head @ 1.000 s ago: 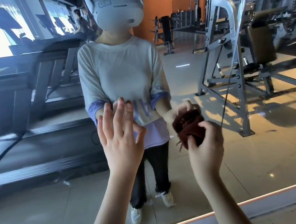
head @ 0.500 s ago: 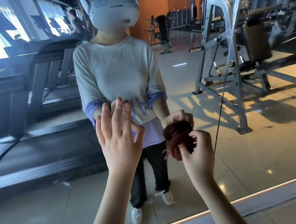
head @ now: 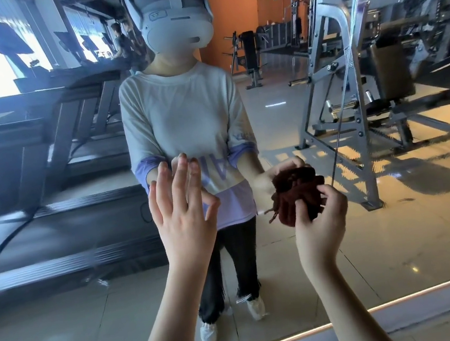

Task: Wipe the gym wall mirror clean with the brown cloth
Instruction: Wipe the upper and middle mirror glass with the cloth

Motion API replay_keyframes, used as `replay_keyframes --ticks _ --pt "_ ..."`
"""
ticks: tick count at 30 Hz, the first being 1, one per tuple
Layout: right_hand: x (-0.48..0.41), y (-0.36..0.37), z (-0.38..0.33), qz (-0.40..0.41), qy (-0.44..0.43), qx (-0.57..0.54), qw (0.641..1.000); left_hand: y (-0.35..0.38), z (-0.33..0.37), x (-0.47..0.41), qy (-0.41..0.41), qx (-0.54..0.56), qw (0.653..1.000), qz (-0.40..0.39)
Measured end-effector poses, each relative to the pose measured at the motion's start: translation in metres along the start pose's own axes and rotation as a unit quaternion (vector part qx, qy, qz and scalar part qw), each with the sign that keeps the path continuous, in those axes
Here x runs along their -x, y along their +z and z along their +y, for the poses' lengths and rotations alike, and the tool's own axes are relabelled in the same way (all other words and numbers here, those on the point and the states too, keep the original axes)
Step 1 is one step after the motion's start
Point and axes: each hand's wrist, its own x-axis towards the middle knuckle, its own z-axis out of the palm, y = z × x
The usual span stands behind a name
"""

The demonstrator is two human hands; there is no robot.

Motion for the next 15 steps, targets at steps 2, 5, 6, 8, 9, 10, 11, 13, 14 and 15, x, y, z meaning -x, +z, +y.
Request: replay_keyframes --ticks 2,5,6,8,9,10,11,13,14,15 --pt "0.012 0.005 -0.005 -0.027 -0.036 0.016 0.999 -0.001 0.004 -0.001 -0.009 0.003 1.000 0.003" --pt "0.006 0.006 -0.015 -0.058 -0.116 0.022 0.991 -0.002 0.008 -0.001 -0.014 0.009 1.000 -0.003" --pt "-0.003 0.005 -0.019 -0.045 -0.127 0.015 0.991 -0.002 0.007 -0.001 -0.013 0.010 1.000 -0.004" --pt "-0.024 0.003 -0.027 0.002 -0.109 -0.013 0.994 -0.002 0.006 -0.001 -0.011 0.011 1.000 -0.003" --pt "-0.031 0.002 -0.030 0.023 -0.091 -0.027 0.995 -0.002 0.005 -0.001 -0.011 0.010 1.000 -0.002" --pt "-0.034 0.003 -0.033 0.035 -0.080 -0.033 0.996 -0.002 0.004 -0.001 -0.010 0.011 1.000 0.000" --pt "-0.032 0.003 -0.035 0.033 -0.085 -0.029 0.995 -0.001 0.004 0.000 -0.010 0.013 1.000 0.001" --pt "-0.024 0.005 -0.038 0.006 -0.139 -0.006 0.990 -0.001 0.004 0.000 -0.011 0.016 1.000 0.002" --pt "-0.023 0.006 -0.038 -0.009 -0.179 0.007 0.984 0.000 0.004 0.000 -0.011 0.015 1.000 0.003" --pt "-0.026 0.005 -0.040 -0.019 -0.211 0.020 0.977 0.000 0.004 0.001 -0.011 0.014 1.000 0.002"
